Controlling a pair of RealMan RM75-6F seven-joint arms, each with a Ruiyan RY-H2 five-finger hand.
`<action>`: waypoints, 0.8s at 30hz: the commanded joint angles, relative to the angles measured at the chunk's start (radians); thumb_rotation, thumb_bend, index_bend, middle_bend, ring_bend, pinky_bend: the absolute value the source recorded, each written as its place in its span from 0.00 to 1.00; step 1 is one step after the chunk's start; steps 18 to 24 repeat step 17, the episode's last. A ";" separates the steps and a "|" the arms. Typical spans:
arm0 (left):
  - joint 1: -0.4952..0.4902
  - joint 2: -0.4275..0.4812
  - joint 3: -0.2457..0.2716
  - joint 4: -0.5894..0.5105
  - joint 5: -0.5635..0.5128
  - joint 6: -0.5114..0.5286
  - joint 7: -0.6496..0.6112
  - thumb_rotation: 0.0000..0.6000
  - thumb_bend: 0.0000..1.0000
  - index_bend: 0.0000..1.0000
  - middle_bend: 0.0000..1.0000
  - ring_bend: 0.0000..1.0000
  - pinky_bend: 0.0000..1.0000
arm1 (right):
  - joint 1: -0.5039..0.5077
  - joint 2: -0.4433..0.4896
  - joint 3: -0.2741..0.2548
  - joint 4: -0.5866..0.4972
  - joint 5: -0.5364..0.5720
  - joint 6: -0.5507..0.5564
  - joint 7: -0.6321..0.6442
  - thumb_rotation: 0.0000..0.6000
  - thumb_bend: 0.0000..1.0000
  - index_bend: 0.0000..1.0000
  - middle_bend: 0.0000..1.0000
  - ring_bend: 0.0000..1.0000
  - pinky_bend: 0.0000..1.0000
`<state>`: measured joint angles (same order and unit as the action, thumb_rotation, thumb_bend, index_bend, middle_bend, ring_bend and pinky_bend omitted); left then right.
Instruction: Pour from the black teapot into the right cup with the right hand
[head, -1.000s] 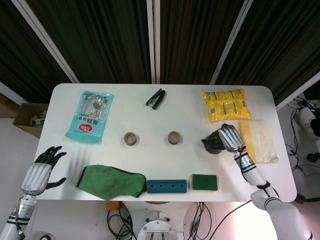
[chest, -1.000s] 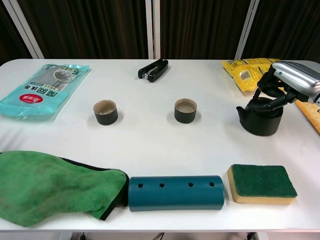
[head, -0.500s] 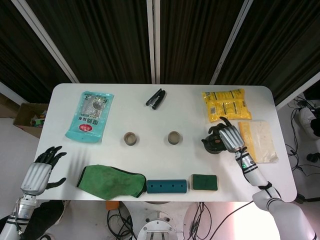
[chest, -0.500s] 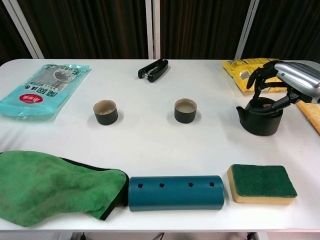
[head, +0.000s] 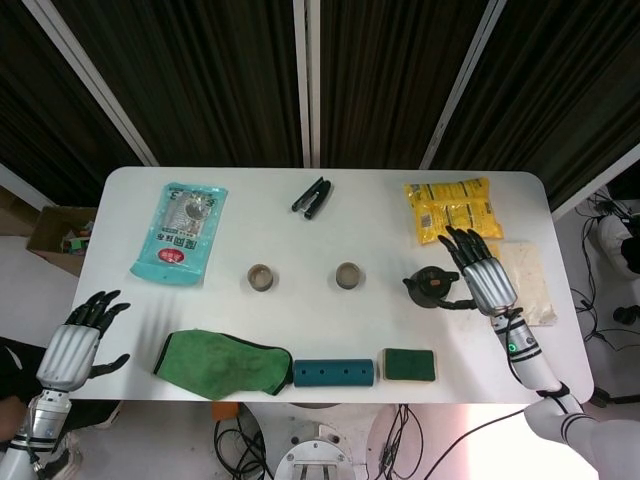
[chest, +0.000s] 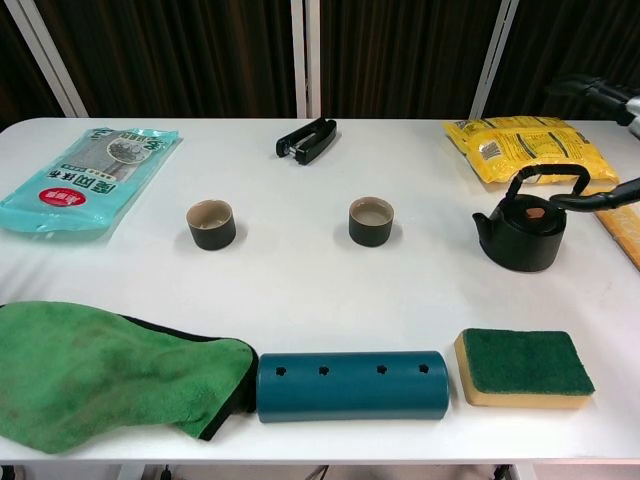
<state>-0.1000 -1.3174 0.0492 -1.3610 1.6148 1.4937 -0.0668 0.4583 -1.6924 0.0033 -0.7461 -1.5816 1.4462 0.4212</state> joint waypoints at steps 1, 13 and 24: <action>0.004 0.002 -0.002 -0.003 0.005 0.013 0.003 1.00 0.13 0.22 0.09 0.07 0.23 | -0.176 0.134 -0.015 -0.249 0.029 0.182 -0.182 0.54 0.12 0.00 0.00 0.00 0.00; 0.008 0.002 -0.001 -0.013 0.052 0.064 0.035 1.00 0.13 0.22 0.09 0.07 0.22 | -0.400 0.269 -0.084 -0.495 0.074 0.261 -0.363 0.52 0.21 0.00 0.00 0.00 0.00; 0.013 0.005 0.002 -0.015 0.052 0.066 0.041 1.00 0.13 0.22 0.09 0.07 0.22 | -0.409 0.282 -0.078 -0.509 0.084 0.226 -0.365 0.52 0.21 0.00 0.00 0.00 0.00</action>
